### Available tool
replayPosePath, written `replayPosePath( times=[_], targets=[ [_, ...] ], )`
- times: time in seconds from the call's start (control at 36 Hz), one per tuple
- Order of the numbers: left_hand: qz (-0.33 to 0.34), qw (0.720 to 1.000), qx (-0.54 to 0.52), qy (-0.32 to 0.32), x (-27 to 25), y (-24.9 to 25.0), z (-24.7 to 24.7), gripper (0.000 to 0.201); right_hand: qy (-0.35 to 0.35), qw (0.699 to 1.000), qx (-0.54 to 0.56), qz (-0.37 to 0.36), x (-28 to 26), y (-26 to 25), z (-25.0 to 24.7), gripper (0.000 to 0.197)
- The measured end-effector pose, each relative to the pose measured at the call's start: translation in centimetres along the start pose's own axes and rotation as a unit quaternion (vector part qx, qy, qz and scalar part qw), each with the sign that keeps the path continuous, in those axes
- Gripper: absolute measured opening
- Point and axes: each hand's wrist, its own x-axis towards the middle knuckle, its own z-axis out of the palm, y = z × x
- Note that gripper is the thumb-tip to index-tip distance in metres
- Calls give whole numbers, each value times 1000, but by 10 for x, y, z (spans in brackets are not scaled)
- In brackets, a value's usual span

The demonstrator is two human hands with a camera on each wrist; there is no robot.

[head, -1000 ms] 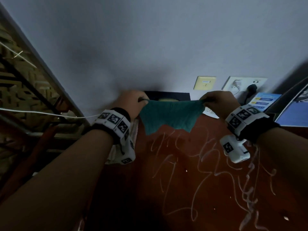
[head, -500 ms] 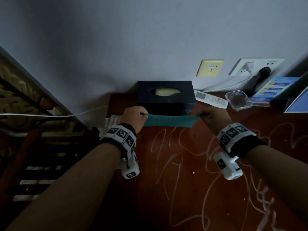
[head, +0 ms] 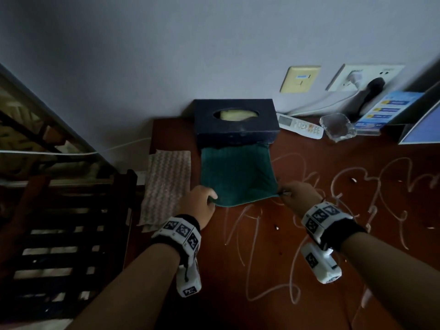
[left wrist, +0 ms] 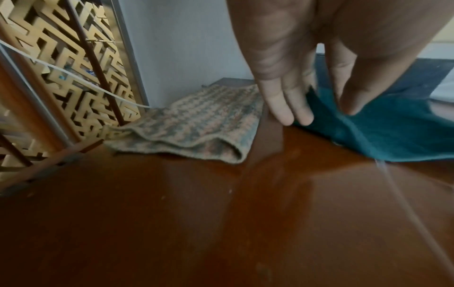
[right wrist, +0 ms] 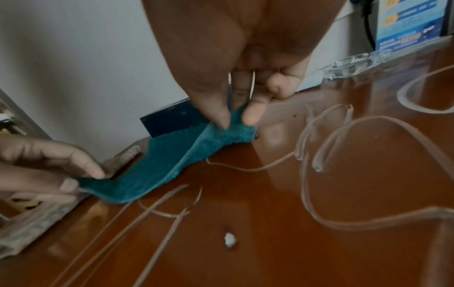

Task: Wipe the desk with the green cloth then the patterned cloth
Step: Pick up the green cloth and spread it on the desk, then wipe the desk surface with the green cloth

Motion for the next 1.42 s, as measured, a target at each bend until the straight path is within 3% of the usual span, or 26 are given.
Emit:
replayPosePath(
  times=[0.11,0.22,0.33,0.5,0.61,0.89,0.97,1.06,1.42],
  targets=[
    [11,999,-5,-33,-30,-3,6,23,4,1000,-25,2,-3,3,6,24],
    [14,999,11,-44,-63,-7,9,27,36,999,-37,1,6,-13,9,44],
    [-32,995,64,-66,-87,-13,15,41,38,998,-57,11,27,-47,8,52],
    [-118,963,173,-171,-105,-25,26,69,-20,996,-91,10,61,-77,34,60],
    [-131,956,191,-179,-112,-37,38,69,-63,991,-114,24,81,-79,55,63],
    [-97,963,188,-165,-118,-62,64,78,-80,988,-126,27,101,-78,79,72],
    [-128,964,171,-156,-117,-61,62,73,-86,987,-133,20,107,-77,76,74],
    [-99,964,205,-137,-117,-63,66,67,-83,987,-137,17,111,-76,78,75],
    [-111,953,180,-216,-111,-59,60,70,-59,991,-119,20,94,-75,92,73]
  ],
)
